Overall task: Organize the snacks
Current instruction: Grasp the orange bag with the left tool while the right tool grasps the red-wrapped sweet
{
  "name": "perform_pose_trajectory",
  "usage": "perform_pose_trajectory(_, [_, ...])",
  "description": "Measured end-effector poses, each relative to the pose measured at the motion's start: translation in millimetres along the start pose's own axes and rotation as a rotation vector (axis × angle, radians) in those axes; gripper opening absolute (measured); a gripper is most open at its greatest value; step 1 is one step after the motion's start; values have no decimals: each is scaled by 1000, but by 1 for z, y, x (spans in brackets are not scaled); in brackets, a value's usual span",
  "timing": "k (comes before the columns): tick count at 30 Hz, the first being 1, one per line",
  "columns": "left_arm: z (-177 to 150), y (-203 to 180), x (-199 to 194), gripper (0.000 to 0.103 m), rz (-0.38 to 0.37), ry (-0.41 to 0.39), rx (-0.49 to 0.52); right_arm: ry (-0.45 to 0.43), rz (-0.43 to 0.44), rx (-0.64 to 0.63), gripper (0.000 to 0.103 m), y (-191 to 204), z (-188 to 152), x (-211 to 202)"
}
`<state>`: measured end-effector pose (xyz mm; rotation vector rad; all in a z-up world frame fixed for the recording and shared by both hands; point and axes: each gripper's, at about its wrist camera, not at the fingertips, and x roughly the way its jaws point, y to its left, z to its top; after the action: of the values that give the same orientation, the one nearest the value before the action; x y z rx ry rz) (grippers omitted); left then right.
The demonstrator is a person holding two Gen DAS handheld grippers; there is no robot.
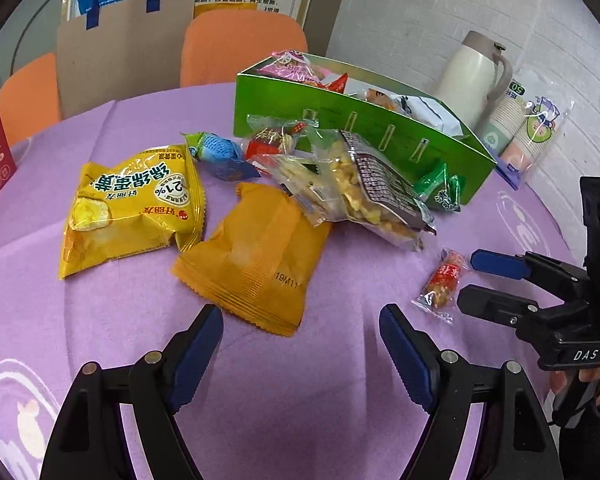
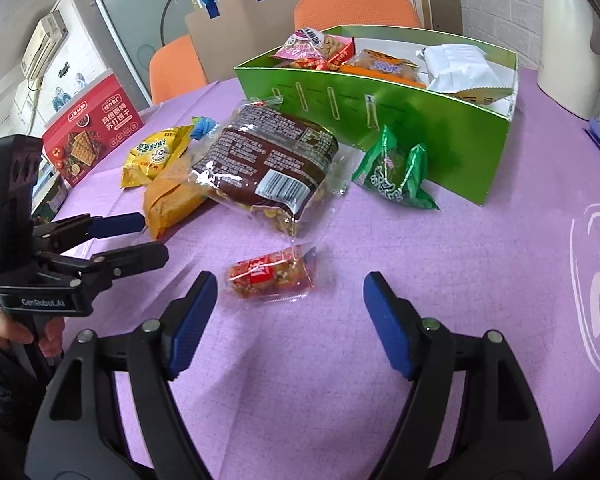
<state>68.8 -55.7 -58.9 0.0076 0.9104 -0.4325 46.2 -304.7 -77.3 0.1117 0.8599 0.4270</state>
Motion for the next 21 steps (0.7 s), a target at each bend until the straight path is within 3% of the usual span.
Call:
perform_pose_trajectory(6, [32,7,-8,83,25,-60,9,-3,5,13,77,1,-2,-1])
perform_pose_trajectory(8, [41,8,6,83,17,-31,31,3,7,15,77,3,-3,0])
perform_pose_trajectory(12, [44,7,36,82,81,46,85,12,6,20,77,3,-7,0])
perform_pose_trajectory(14, [39,5,36,81,95,31,96,14,8,25,77,3,-8,0])
perform_pose_trajectory(15, [36,4,34,75,95,33,93,14,5,22,77,4,-8,0])
perform_pose_trajectory(16, [33,3,30,61,95,36,87,16,3,19,77,5,-8,0])
perform_pose_trajectory(21, [10,2,12,56,43,28,11,17,20,19,77,12,-10,0])
